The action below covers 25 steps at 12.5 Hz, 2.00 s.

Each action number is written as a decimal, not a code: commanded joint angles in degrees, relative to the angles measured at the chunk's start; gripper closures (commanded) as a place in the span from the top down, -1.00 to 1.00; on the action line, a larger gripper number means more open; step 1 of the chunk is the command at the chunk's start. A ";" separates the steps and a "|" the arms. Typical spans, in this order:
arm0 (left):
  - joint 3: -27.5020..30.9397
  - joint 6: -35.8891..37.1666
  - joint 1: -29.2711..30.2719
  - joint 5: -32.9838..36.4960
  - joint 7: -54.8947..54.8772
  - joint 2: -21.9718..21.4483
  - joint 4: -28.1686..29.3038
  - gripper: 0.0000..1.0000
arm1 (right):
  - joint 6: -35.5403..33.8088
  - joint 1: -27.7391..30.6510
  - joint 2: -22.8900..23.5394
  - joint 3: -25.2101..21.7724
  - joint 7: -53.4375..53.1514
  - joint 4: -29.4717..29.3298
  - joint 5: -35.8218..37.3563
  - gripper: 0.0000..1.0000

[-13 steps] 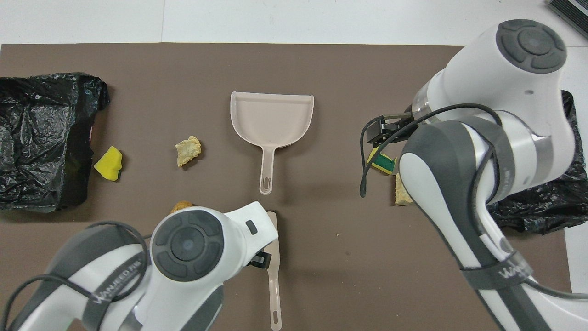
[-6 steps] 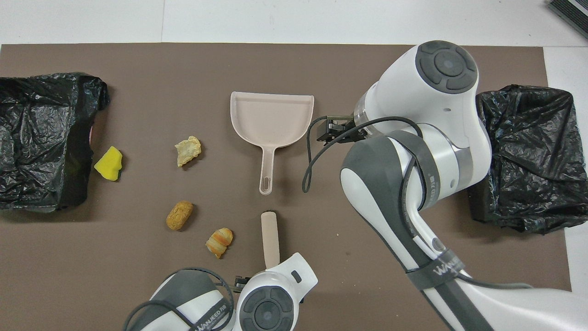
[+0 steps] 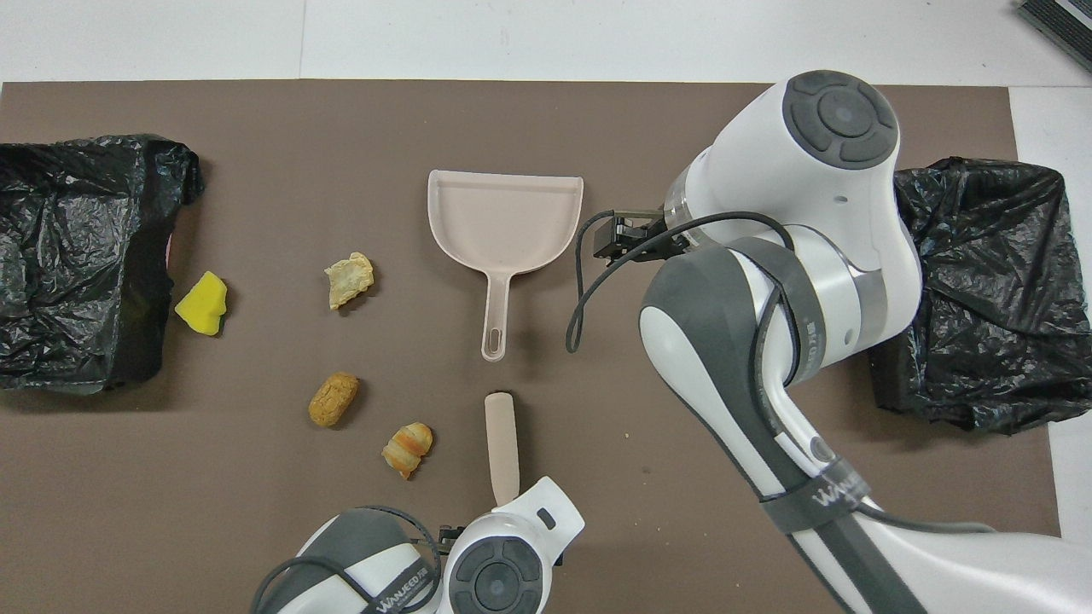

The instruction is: Sweep and dump trash in bin

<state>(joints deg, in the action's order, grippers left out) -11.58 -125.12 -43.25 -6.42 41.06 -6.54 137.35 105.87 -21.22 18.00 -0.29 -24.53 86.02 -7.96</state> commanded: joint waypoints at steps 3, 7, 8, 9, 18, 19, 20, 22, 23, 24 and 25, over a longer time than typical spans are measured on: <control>0.95 -1.35 -1.84 -3.24 1.39 -1.10 1.61 0.89 | -0.13 1.10 0.46 0.29 0.36 -0.86 -1.36 1.00; 0.95 -1.26 -1.84 -4.13 1.12 -1.10 1.70 0.79 | -0.49 1.18 0.46 0.20 0.54 -0.77 -0.74 1.00; 0.95 -1.18 -1.84 -4.91 1.21 -1.02 1.70 0.77 | -0.57 1.27 0.55 0.20 0.89 -0.86 -0.74 1.00; 0.95 -1.18 -1.84 -5.62 1.21 -1.10 1.96 0.76 | -0.57 1.27 0.55 0.20 0.98 -0.86 -0.83 1.00; 1.03 -1.26 -2.63 -8.97 7.98 -0.93 2.49 0.19 | 6.45 -2.41 6.68 0.38 -2.61 -4.27 -0.92 1.00; 1.03 -1.35 -2.37 -8.97 7.63 -0.67 2.23 -0.01 | 8.02 -4.16 8.35 0.38 -4.89 -5.24 -0.83 1.00; 1.12 -1.35 -2.02 -8.97 6.76 -0.23 2.14 -0.36 | 9.61 -5.57 9.67 0.38 -7.09 -5.60 -0.83 1.00; 1.12 -1.35 -1.84 -8.97 5.35 -0.14 2.05 -0.96 | 13.21 -8.55 12.31 0.20 -11.83 -5.60 -0.74 1.00; 1.21 -0.39 -1.75 -8.97 3.78 -0.22 1.96 -1.00 | 13.92 -9.44 13.11 0.20 -14.29 -5.52 -0.66 1.00; 1.38 0.05 -1.40 -8.97 3.59 -0.22 1.70 -1.00 | 13.84 -10.84 13.11 0.20 -16.06 -4.99 -0.57 1.00; 1.65 2.93 0.17 -8.70 3.59 -0.66 1.09 -1.00 | 13.67 -11.90 13.03 0.20 -17.03 -4.81 0.48 1.00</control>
<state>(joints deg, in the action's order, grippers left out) -10.91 -124.76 -44.31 -14.47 46.31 -6.44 138.35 119.65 -31.92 30.57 0.14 -39.17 82.37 -7.88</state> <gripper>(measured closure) 0.740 0.000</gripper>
